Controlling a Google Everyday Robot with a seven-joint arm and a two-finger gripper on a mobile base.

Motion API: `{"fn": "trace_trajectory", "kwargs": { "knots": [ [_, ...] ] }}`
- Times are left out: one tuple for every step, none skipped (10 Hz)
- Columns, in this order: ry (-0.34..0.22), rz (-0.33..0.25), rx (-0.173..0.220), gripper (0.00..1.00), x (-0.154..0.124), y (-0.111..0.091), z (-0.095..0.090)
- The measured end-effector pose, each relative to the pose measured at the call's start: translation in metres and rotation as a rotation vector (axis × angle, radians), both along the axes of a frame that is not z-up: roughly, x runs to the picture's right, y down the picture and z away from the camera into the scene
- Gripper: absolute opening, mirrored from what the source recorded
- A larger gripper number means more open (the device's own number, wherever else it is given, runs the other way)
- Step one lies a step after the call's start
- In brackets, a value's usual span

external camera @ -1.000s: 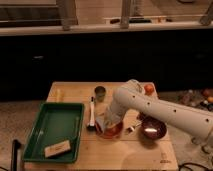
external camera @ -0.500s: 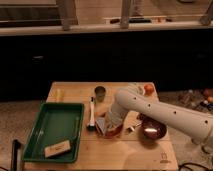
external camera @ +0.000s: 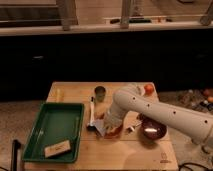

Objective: Place towel in table surface

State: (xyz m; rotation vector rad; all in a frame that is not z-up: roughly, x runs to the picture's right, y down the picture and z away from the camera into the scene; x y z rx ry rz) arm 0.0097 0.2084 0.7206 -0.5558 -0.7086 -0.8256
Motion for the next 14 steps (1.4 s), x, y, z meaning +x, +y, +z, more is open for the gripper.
{"fn": "trace_trajectory", "kwargs": {
  "knots": [
    [-0.025, -0.028, 0.003, 0.0, -0.004, 0.003, -0.005],
    [-0.043, -0.046, 0.005, 0.0, -0.007, 0.005, -0.009],
    [-0.065, -0.07, 0.006, 0.0, -0.013, 0.008, -0.013],
    [-0.09, -0.096, 0.006, 0.0, -0.019, 0.013, -0.018],
    [-0.104, -0.111, 0.004, 0.0, -0.022, 0.016, -0.021],
    [-0.115, -0.129, -0.002, 0.0, -0.025, 0.021, -0.024],
    [-0.124, -0.142, -0.006, 0.0, -0.028, 0.025, -0.026],
    [-0.131, -0.155, -0.01, 0.0, -0.031, 0.03, -0.028],
    [-0.138, -0.168, -0.015, 0.0, -0.035, 0.035, -0.03],
    [-0.139, -0.178, -0.021, 0.0, -0.037, 0.04, -0.032],
    [-0.142, -0.184, -0.024, 0.0, -0.039, 0.046, -0.035],
    [-0.143, -0.186, -0.027, 0.0, -0.04, 0.05, -0.037],
    [-0.146, -0.186, -0.029, 0.0, -0.042, 0.053, -0.037],
    [-0.152, -0.192, -0.033, 0.0, -0.046, 0.057, -0.038]
  ]
}}
